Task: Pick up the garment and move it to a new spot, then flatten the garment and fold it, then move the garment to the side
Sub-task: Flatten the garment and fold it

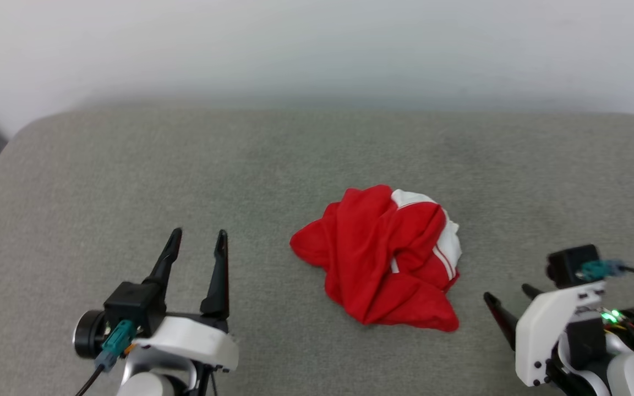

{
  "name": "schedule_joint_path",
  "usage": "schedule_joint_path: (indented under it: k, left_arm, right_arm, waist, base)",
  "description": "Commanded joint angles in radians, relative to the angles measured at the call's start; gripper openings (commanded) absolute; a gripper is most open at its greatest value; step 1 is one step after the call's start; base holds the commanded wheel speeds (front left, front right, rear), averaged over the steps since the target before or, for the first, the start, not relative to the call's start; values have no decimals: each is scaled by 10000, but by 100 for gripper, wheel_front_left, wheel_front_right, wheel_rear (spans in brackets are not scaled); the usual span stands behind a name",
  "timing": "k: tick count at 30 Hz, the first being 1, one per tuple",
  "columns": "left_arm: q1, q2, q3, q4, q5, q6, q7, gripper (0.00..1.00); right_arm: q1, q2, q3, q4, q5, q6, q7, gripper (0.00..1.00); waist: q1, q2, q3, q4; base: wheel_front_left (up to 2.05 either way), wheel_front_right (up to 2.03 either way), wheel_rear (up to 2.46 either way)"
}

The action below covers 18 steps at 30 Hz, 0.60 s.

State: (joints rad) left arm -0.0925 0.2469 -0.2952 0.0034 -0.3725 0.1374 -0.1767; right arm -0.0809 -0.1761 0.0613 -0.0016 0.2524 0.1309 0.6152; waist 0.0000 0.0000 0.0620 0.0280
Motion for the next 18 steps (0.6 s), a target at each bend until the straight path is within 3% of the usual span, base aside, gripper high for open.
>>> schedule_joint_path:
  k: [1, 7, 15, 16, 17, 18]
  left_arm:
    - [-181, -30, -54, 9, 55, -19, -78, 100]
    - [-736, -328, -290, 276, 117, -145, -328, 100]
    - [-1123, -537, -355, 722, 103, -235, -583, 100]
    - [-1158, -541, -355, 770, 104, -235, -598, 100]
    - [-1176, -544, -346, 803, 96, -235, -626, 100]
    - [-1183, -538, -324, 843, 83, -227, -653, 100]
  right_arm:
    - [-248, -190, 228, 85, 175, -3, 278, 100]
    - [-1231, -858, 1793, 829, 1102, -3, 1309, 100]
    - [-1969, -876, 2905, 2825, 1767, -5, 1385, 100]
    - [-1923, -868, 2969, 3051, 1834, -5, 1449, 63]
    - [-1892, -870, 3041, 3203, 1911, -5, 1495, 16]
    - [-1884, -874, 3070, 3256, 2000, -5, 1463, 0]
  waist:
    - [0, 0, 342, 327]
    - [0, 0, 1080, 865]
    - [0, 0, 1520, 1055]
    - [0, 0, 1526, 1057]
    - [0, 0, 1526, 1047]
    - [0, 0, 1518, 1023]
  base:
    - [0, 0, 0]
    - [0, 0, 0]
    - [0, 0, 0]
    - [0, 0, 0]
    - [0, 0, 0]
    - [0, 0, 0]
